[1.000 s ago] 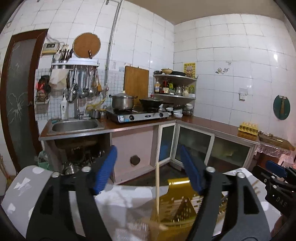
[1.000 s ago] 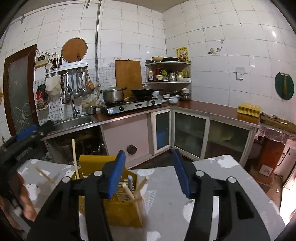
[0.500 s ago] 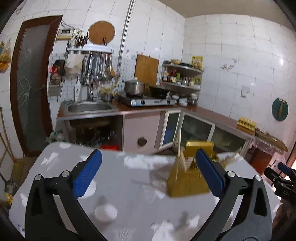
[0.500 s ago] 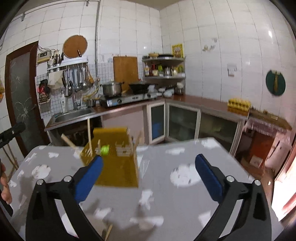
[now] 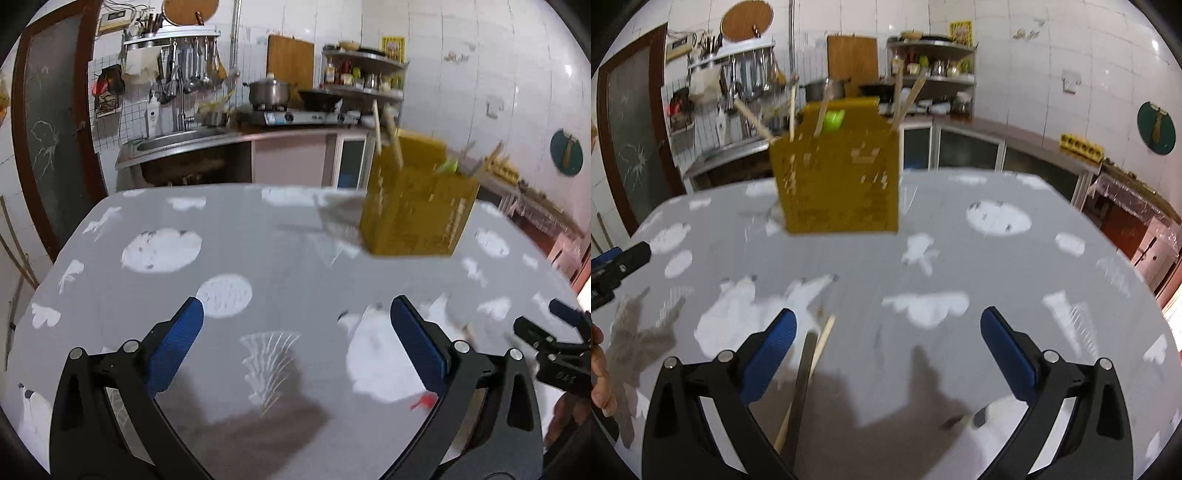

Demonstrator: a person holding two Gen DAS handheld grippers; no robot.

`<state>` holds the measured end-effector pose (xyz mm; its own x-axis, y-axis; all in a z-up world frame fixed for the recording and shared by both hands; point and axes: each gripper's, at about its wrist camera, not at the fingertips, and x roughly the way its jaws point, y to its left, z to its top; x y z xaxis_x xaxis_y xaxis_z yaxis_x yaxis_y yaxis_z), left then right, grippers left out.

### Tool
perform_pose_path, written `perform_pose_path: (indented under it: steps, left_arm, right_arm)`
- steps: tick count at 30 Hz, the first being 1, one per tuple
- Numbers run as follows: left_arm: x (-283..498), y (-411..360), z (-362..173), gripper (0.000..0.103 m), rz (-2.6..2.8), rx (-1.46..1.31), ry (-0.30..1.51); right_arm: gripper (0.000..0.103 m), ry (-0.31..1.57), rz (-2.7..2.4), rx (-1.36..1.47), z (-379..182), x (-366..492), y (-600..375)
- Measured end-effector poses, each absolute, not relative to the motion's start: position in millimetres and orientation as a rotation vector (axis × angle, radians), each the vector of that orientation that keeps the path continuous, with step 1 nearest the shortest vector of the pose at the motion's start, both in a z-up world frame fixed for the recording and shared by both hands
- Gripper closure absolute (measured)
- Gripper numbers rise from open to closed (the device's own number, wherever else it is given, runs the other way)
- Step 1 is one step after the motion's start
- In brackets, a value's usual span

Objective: Organize utensils
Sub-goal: 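Grasp the dark chopstick on the table with the right tool, then grasp a wooden chopstick with the left tool while the right tool holds the dark chopstick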

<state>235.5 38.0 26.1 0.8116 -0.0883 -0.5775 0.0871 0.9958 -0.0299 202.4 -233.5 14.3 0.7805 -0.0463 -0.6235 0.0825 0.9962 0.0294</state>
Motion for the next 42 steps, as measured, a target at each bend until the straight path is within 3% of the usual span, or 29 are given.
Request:
perform_pose_path:
  steps: [8, 12, 17, 25, 42]
  left_arm:
    - [242.1, 47.8, -2.5, 0.005, -0.07, 0.035, 0.69]
    - [244.9, 55.9, -9.7, 0.005, -0.052, 0.007, 0.715]
    - [246.3, 59.4, -14.8, 0.005, -0.06, -0.018, 0.734]
    - [245.4, 51.3, -14.8, 0.005, -0.059, 0.015, 0.732]
    - [241.8, -8.0, 3.9, 0.005, -0.141, 0.03, 0.727]
  right_arm:
    - [0.033, 0.787, -0.028, 0.051, -11.2, 207.2, -212.3]
    - [0.04, 0.802, -0.011, 0.056, -14.4, 207.8, -202.7]
    - [0.065, 0.839, 0.009, 0.034, -20.5, 212.4, -190.2]
    - [0.09, 0.862, 0.056, 0.082, -22.1, 219.4, -191.7]
    - [0.093, 0.843, 0.013, 0.177, -18.0, 217.3, -236.4]
